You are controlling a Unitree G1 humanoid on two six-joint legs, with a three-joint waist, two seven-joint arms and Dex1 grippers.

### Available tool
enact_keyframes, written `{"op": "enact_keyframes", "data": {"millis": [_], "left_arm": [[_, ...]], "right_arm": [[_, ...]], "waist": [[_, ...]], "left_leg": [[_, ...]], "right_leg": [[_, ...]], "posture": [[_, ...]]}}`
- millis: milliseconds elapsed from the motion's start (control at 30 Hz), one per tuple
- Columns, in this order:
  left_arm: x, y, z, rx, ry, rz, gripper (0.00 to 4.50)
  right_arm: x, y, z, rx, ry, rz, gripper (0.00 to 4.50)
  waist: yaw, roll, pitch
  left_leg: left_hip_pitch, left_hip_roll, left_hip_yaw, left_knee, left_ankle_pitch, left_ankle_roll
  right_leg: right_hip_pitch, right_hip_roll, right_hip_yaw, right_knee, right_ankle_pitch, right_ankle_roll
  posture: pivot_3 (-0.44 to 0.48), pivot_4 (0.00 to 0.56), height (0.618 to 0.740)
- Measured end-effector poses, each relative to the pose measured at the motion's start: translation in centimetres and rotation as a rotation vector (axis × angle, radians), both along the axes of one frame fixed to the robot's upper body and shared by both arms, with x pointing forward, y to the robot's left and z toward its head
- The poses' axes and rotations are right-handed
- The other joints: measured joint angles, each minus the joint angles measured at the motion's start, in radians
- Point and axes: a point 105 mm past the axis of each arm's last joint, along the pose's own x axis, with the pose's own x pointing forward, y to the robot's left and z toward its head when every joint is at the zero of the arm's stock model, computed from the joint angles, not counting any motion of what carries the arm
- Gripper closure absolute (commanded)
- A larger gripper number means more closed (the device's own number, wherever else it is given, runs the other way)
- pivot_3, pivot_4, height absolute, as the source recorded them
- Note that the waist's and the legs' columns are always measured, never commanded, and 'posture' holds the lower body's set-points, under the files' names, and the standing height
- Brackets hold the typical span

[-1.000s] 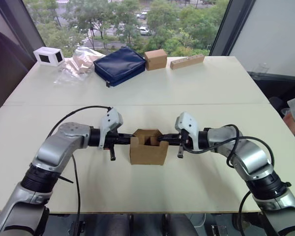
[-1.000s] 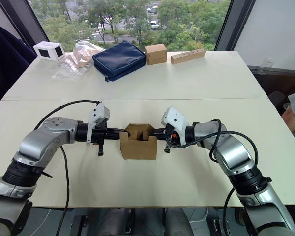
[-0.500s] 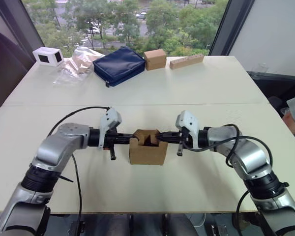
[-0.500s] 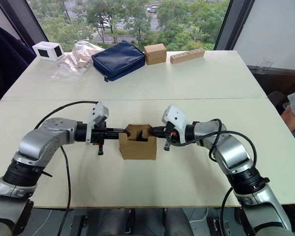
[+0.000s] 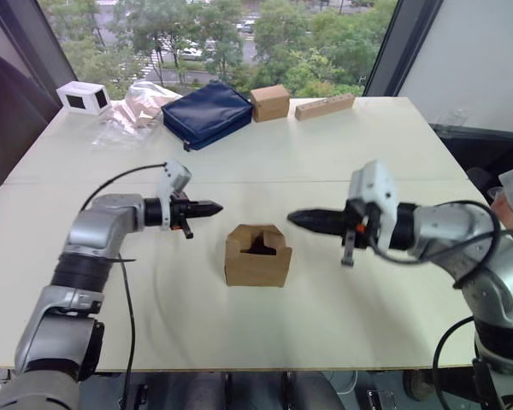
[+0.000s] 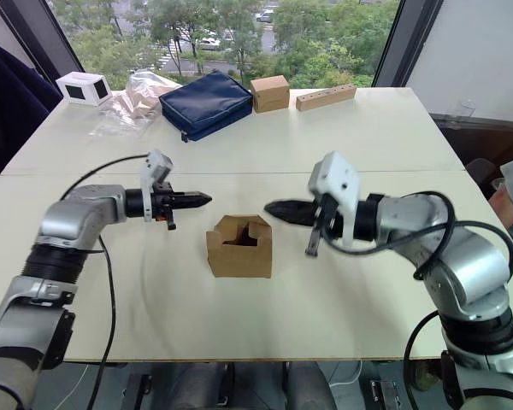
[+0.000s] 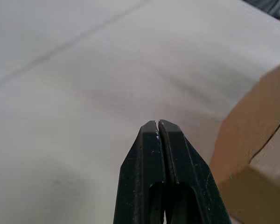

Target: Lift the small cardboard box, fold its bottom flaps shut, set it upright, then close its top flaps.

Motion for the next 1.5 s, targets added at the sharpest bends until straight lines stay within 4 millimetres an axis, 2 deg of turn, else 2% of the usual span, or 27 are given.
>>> {"op": "enact_keyframes", "data": {"millis": [67, 133, 267, 400, 533, 767, 1033, 1233, 1400, 1500], "left_arm": [[0.3, -0.6, -0.5, -0.004, 0.015, -0.032, 4.48], [0.5, -0.9, -0.8, 0.004, 0.017, -0.049, 4.48], [0.2, -1.9, -1.6, 0.011, 0.036, -0.112, 4.48], [-0.5, -2.4, -1.4, 0.0, 0.048, -0.175, 4.48], [-1.5, -2.7, -1.9, -0.004, 0.062, -0.217, 4.48], [-2.1, -2.9, -2.2, 0.001, 0.061, -0.227, 4.48], [-2.5, -3.3, -2.1, 0.006, 0.044, -0.23, 4.48], [-2.5, -3.1, -2.5, 0.006, 0.053, -0.201, 4.48], [-1.5, -2.0, -2.5, -0.004, 0.039, -0.096, 4.48], [-1.3, 0.0, -0.7, -0.065, 0.02, 0.004, 4.48]], "right_arm": [[-1.2, 1.0, -0.6, -0.016, 0.015, 0.035, 4.5], [-1.4, 1.5, -0.9, -0.019, 0.012, 0.036, 4.5], [-1.0, 2.3, -2.5, -0.078, 0.018, -0.006, 4.5], [-0.4, 2.8, -3.9, -0.16, 0.004, -0.036, 4.5], [0.5, 3.0, -4.4, -0.202, -0.01, -0.059, 4.5], [1.7, 2.8, -5.2, -0.241, -0.011, -0.083, 4.5], [2.0, 3.1, -5.8, -0.243, -0.007, -0.058, 4.5], [2.2, 3.4, -6.2, -0.239, -0.001, -0.05, 4.5], [2.5, 3.4, -6.4, -0.225, 0.018, -0.042, 4.5], [2.7, 3.5, -6.4, -0.212, 0.025, -0.035, 4.5]], "waist": [[0.0, 0.0, 0.0], [0.0, 0.0, 0.0], [-0.005, 0.0, 0.0], [-0.006, 0.0, 0.0], [-0.005, 0.0, 0.0], [-0.002, 0.0, 0.0], [-0.004, 0.0, 0.0], [-0.003, 0.0, 0.0], [-0.004, 0.0, 0.0], [-0.007, 0.0, 0.0]], "left_leg": [[-0.001, -0.001, 0.0, 0.0, 0.0, 0.0], [-0.001, -0.001, 0.0, 0.001, 0.0, 0.0], [-0.002, -0.001, 0.0, 0.0, 0.0, 0.0], [-0.002, 0.0, 0.0, 0.0, 0.0, 0.0], [-0.002, 0.0, -0.001, 0.001, 0.0, 0.0], [-0.002, -0.001, -0.001, 0.001, 0.0, 0.0], [-0.002, -0.001, -0.001, 0.001, 0.0, 0.0], [-0.002, -0.001, -0.001, 0.001, 0.0, 0.0], [-0.002, 0.0, -0.001, 0.001, 0.0, 0.0], [-0.002, 0.0, -0.001, 0.001, 0.0, 0.0]], "right_leg": [[0.0, 0.0, 0.0, 0.0, 0.0, 0.0], [0.0, 0.0, 0.0, 0.0, 0.0, 0.0], [-0.002, 0.0, 0.0, 0.0, 0.0, 0.0], [-0.002, 0.0, 0.0, 0.001, 0.0, 0.0], [-0.002, 0.0, 0.0, 0.001, 0.0, 0.0], [-0.002, -0.001, 0.0, 0.001, 0.0, 0.0], [-0.002, 0.0, 0.0, 0.001, 0.0, 0.0], [-0.002, 0.0, 0.0, 0.001, 0.0, 0.0], [-0.002, 0.0, 0.0, 0.001, 0.0, 0.0], [-0.003, 0.0, 0.0, 0.001, 0.0, 0.0]], "posture": [[0.0, 0.15, 0.74], [0.0, 0.15, 0.74], [0.0, 0.15, 0.74], [0.0, 0.15, 0.74], [0.0, 0.15, 0.74], [0.0, 0.15, 0.74], [0.0, 0.15, 0.74], [0.0, 0.15, 0.74], [0.0, 0.15, 0.74], [0.0, 0.15, 0.74]]}}
